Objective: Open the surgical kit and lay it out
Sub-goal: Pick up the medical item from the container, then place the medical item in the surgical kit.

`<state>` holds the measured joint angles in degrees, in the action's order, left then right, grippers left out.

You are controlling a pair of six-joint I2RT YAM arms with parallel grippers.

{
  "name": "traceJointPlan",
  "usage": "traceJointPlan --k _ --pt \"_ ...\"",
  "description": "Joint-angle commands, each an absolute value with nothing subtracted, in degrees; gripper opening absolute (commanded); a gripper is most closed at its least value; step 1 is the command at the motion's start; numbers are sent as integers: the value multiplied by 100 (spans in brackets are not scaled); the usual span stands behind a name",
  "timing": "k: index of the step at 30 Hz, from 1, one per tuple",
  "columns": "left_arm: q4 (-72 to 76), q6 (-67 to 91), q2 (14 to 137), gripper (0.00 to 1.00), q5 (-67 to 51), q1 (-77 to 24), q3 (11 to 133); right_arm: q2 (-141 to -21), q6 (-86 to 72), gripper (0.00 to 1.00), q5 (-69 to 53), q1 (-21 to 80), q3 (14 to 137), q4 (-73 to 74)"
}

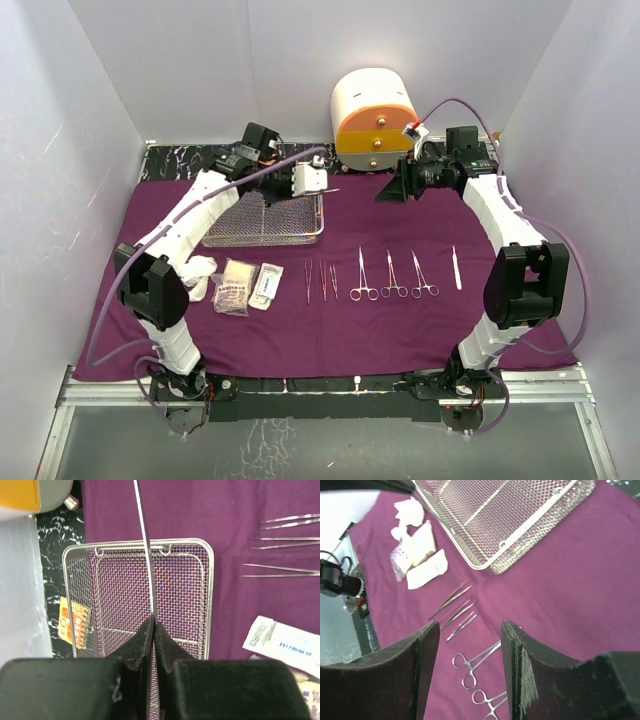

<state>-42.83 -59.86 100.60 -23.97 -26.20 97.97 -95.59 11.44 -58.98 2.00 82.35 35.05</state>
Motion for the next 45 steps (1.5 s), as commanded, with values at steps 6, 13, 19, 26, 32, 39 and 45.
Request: traceJointPlan --k 6,13,19,26,32,39,45 --pt "-3806 -8400 9132 0 -1469 -3349 9144 -9432 119 54 -6545 650 8595 2796" --pt "-2439 -9289 8467 0 -1287 -3755 8058 -9604 -8 56 -6658 1135 8547 2883" --pt "-1976 -9680 8297 0 -1398 -3967 7739 -9860 98 57 -6714 1521 8714 3142" --pt "-1872 -9805 8285 0 -1618 -4091 7617 -9940 219 54 -6733 1789 8812 3298" --pt "-1931 -9844 8283 0 -1695 -4139 7576 -10102 529 49 -6519 1837 8981 3620" --pt "-2012 -9844 8257 0 -1709 -4166 7574 -10248 843 42 -6404 1839 9247 4003" --pt "-2048 -9873 8249 0 -1687 -4166 7546 -10362 1123 37 -6414 1837 9492 4405"
